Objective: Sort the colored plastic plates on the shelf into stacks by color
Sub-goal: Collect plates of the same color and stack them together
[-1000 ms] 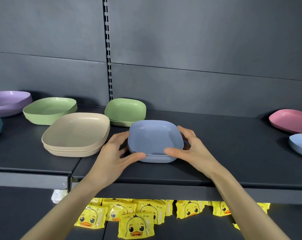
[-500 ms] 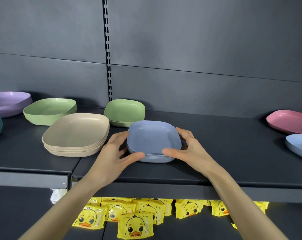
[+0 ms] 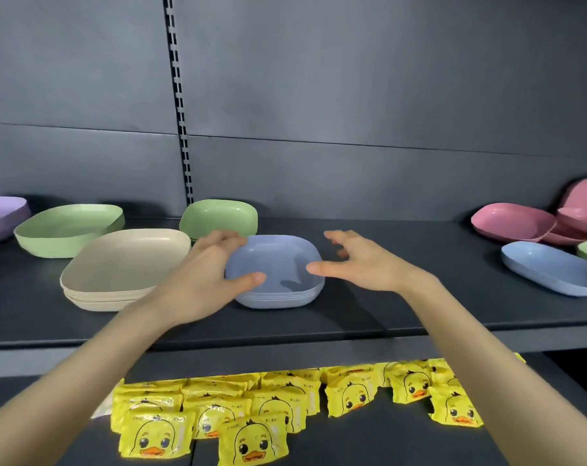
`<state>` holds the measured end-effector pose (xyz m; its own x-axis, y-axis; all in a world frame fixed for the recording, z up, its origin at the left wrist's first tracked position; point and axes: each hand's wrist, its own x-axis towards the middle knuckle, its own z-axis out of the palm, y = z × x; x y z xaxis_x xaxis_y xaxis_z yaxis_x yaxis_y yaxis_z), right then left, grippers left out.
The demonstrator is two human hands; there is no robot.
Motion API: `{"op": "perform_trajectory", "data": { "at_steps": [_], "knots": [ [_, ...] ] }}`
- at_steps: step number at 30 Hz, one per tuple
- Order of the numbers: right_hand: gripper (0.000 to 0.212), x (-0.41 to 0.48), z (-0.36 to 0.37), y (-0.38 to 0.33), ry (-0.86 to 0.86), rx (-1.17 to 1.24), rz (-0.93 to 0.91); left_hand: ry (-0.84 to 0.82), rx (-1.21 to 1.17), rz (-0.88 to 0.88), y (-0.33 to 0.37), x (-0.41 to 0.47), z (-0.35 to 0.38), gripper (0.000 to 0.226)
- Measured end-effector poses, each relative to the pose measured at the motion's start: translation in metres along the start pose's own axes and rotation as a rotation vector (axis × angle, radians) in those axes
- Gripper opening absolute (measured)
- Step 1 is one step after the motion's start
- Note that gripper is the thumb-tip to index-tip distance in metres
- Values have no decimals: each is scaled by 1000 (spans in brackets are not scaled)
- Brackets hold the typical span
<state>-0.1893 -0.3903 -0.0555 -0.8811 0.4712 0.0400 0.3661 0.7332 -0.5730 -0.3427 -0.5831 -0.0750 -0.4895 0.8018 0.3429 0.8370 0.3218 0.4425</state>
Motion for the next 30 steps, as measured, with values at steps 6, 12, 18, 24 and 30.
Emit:
{"op": "perform_trajectory", "data": {
  "at_steps": [6, 12, 18, 24, 30],
  "knots": [
    [68, -25, -69, -3, 140, -249, 5, -89, 237, 175, 65, 46, -23, 59],
    [61, -74, -141, 21, 345, -367, -2, 20, 274, 340, 151, 72, -23, 61],
    [56, -144, -201, 81, 493, -451, -16, 152, 217, 436, 255, 62, 17, 60],
    [50, -211, -242, 162, 491, -467, 34, 120, 140, 446, 343, 51, 86, 60],
    [44, -243, -277, 223, 465, -469, 91, 53, 144, 460, 401, 65, 136, 58]
  ]
}}
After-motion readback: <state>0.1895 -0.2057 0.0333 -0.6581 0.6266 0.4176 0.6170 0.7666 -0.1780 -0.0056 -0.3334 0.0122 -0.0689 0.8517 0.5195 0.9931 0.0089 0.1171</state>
